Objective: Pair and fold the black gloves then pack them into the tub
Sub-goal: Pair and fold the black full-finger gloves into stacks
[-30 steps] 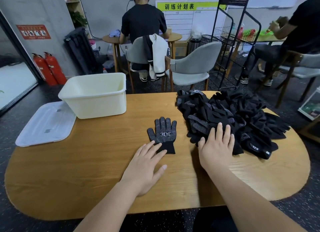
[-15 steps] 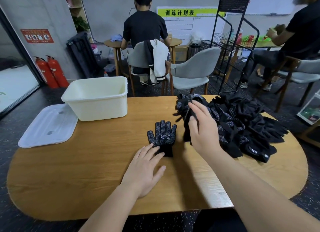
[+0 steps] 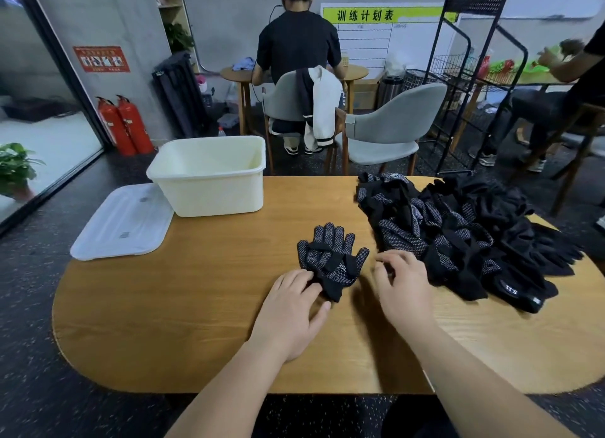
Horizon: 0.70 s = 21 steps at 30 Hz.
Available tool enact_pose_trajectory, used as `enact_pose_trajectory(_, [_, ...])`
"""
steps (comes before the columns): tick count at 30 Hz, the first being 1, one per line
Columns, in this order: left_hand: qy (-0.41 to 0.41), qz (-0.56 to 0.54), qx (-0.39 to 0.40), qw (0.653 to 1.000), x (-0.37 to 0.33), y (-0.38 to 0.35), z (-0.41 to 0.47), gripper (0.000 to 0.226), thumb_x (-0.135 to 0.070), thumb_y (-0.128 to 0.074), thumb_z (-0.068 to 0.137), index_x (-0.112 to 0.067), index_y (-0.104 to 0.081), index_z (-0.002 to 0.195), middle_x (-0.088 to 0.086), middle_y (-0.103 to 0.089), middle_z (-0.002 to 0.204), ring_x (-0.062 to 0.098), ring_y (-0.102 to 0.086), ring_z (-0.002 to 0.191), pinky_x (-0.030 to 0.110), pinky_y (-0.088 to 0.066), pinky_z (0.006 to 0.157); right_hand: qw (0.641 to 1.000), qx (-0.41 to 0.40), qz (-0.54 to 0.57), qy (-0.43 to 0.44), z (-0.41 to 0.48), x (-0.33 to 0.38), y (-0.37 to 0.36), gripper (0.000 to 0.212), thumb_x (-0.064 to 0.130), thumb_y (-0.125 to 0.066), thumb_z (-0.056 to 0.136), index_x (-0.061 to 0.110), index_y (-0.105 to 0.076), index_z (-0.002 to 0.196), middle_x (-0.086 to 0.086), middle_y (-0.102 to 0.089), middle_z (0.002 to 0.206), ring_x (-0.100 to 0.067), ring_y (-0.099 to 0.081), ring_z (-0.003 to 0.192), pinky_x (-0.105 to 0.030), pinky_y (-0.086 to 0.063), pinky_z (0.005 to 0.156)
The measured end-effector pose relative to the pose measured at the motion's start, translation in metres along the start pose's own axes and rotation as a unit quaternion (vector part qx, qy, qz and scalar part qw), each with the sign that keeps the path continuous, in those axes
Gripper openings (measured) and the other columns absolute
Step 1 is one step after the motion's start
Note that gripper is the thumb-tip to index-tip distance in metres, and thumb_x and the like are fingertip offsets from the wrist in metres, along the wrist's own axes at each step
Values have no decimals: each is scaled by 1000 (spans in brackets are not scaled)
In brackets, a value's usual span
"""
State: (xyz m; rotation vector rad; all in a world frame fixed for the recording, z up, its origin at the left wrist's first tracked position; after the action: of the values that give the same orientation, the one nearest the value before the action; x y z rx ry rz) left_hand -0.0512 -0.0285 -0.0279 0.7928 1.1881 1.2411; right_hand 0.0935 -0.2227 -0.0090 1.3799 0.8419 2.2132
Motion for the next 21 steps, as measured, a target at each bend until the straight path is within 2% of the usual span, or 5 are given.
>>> enact_pose_trajectory(4, [-2, 1, -15, 1000, 1, -2, 0, 50, -54, -36, 106, -24, -68, 132, -2, -54, 149, 19, -37, 146, 39, -28, 125, 981, 32, -72, 179, -23, 9, -19, 25, 35, -69, 97, 28, -76, 119, 10, -64, 124, -19, -53, 113, -38, -46, 96])
enact_pose_trajectory(7, [4, -5, -36, 999, 2, -4, -1, 44, -50, -42, 106, -23, -72, 123, -2, -59, 143, 19, -42, 141, 39, -33, 121, 956, 76, -124, 253, -35, 12, -31, 30, 49, -64, 96, 32, -74, 119, 12, -62, 123, -20, -56, 110, -39, -47, 86])
enact_pose_trajectory(11, [13, -5, -71, 997, 3, -4, -2, 37, -45, -47, 105, -25, -76, 113, -6, -64, 135, 18, -48, 134, 37, -36, 116, 961, 53, -133, 236, -36, 10, -34, 28, 53, -68, 95, 33, -75, 112, 14, -64, 120, -20, -56, 111, -40, -47, 85])
enact_pose_trajectory(16, [18, -12, -98, 995, 6, -5, -4, 34, -40, -49, 104, -25, -79, 112, -9, -67, 128, 16, -52, 129, 36, -39, 112, 961, -1, -131, 246, -37, 11, -29, 14, 30, -74, 93, 24, -77, 105, 7, -66, 116, -27, -58, 107, -44, -46, 86])
enact_pose_trajectory(21, [55, -21, -115, 992, 15, -4, -10, 32, -39, -49, 101, -29, -79, 106, -14, -66, 120, 13, -53, 124, 36, -41, 109, 969, -53, -120, 208, -36, 8, -21, 19, 22, -70, 90, 19, -76, 108, 6, -70, 114, -29, -58, 108, -46, -49, 87])
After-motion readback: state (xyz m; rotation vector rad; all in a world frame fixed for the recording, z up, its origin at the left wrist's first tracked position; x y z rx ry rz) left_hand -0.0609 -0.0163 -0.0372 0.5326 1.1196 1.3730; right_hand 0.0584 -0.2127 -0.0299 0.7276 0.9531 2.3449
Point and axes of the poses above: each hand's wrist, its own z-axis towards the middle knuckle, its own y-axis out of the back of the hand, x = y × z, the point moved 1 cm from there along z, towards the middle knuckle
